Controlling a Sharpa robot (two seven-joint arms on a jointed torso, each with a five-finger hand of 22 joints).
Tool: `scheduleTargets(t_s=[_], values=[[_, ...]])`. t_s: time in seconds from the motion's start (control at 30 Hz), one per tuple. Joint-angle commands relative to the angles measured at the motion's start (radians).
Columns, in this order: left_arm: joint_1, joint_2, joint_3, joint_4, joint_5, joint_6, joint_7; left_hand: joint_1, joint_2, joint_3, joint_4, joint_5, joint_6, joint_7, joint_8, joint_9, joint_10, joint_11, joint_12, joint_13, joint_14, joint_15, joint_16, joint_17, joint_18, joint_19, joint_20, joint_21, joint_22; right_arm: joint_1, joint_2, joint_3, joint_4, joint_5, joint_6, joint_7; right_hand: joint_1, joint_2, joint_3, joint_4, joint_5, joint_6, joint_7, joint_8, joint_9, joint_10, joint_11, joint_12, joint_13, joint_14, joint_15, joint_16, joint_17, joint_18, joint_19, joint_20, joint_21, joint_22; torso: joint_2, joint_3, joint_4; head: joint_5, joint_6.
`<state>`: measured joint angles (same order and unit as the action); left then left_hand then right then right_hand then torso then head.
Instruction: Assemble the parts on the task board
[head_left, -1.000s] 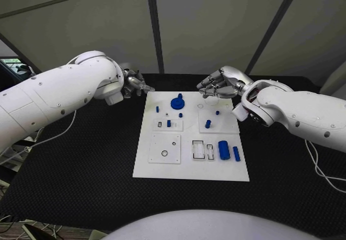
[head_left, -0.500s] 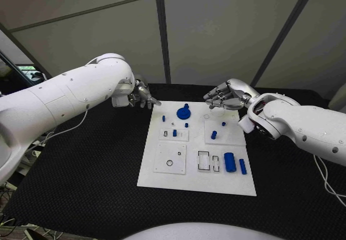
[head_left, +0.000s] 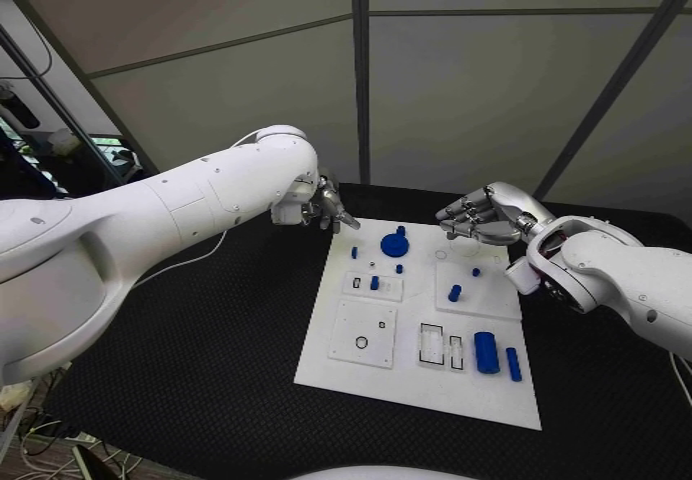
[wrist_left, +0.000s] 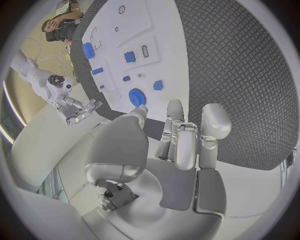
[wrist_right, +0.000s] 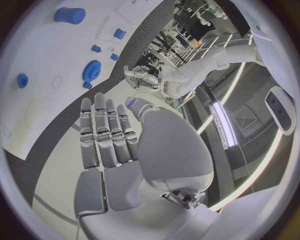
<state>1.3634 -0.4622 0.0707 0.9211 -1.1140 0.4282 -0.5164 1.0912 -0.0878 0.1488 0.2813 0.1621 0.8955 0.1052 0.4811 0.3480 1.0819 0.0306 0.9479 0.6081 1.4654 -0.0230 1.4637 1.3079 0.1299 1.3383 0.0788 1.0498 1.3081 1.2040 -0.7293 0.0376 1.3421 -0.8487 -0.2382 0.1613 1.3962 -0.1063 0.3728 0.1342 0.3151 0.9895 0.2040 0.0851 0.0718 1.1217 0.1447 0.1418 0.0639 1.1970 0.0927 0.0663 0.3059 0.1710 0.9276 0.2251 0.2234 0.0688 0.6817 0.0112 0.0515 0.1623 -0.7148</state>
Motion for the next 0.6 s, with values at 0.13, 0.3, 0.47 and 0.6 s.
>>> scheduleTargets(t_s=[0.13,0.3,0.47,0.6], values=[[-0.004,0.023,-0.003,-0.019,-0.017,0.002,0.006,0.001,0.012,-0.008,-0.001,0.003,0.009,0.000,-0.008,-0.002,0.007,0.001,0.004,0.000,0.043,-0.006,-0.001,0.098,-0.023,0.001,0.003,-0.010,-0.001,0.002,0.006,0.001,-0.001,0.000,-0.006,0.009,0.000,0.003,0.006,-0.001,0.003,-0.001,0.007,-0.003,0.001,-0.007,0.000,0.002,-0.001,-0.007,0.003,-0.002,-0.001,0.012,0.001,0.005,-0.006,-0.001,0.001,-0.0006,-0.0007,0.015,-0.003],[-0.008,0.034,-0.008,-0.030,-0.017,0.017,0.002,0.018,0.023,-0.005,-0.007,0.005,0.014,0.000,-0.013,-0.002,0.007,0.001,0.005,-0.002,0.043,-0.006,0.002,0.101,-0.024,0.001,0.002,-0.008,0.002,0.002,0.008,0.001,-0.003,0.000,-0.005,0.010,0.000,0.003,0.006,-0.001,0.003,-0.001,0.007,-0.003,0.001,-0.007,0.000,0.002,-0.001,-0.007,0.003,-0.002,-0.001,0.012,0.001,0.005,-0.006,-0.001,0.001,-0.0005,0.0002,0.017,-0.009],[-0.015,0.045,-0.010,-0.043,-0.017,0.026,0.000,0.020,0.024,-0.004,-0.007,0.005,0.015,0.000,-0.014,-0.002,0.007,0.001,0.005,-0.003,0.044,-0.006,0.003,0.102,-0.024,0.001,0.002,-0.008,0.003,0.002,0.011,0.001,-0.003,0.000,-0.004,0.011,0.000,0.003,0.006,-0.001,0.003,-0.001,0.007,-0.003,0.001,-0.007,0.000,0.002,-0.001,-0.007,0.003,-0.002,-0.001,0.012,0.001,0.005,-0.006,-0.001,0.000,-0.0008,0.0004,0.016,-0.016],[-0.025,0.054,-0.011,-0.054,-0.017,0.026,0.001,0.021,0.024,-0.004,-0.008,0.005,0.016,0.000,-0.014,-0.002,0.007,0.001,0.005,-0.003,0.043,-0.006,0.001,0.100,-0.023,0.000,0.002,-0.011,0.001,0.002,0.013,0.001,-0.004,0.000,-0.003,0.012,-0.001,0.003,0.006,-0.001,0.003,-0.002,0.007,-0.004,0.001,-0.007,0.000,0.002,-0.001,-0.007,0.003,-0.002,-0.001,0.012,0.001,0.005,-0.006,-0.001,0.000,-0.0011,-0.0003,0.014,-0.019]])
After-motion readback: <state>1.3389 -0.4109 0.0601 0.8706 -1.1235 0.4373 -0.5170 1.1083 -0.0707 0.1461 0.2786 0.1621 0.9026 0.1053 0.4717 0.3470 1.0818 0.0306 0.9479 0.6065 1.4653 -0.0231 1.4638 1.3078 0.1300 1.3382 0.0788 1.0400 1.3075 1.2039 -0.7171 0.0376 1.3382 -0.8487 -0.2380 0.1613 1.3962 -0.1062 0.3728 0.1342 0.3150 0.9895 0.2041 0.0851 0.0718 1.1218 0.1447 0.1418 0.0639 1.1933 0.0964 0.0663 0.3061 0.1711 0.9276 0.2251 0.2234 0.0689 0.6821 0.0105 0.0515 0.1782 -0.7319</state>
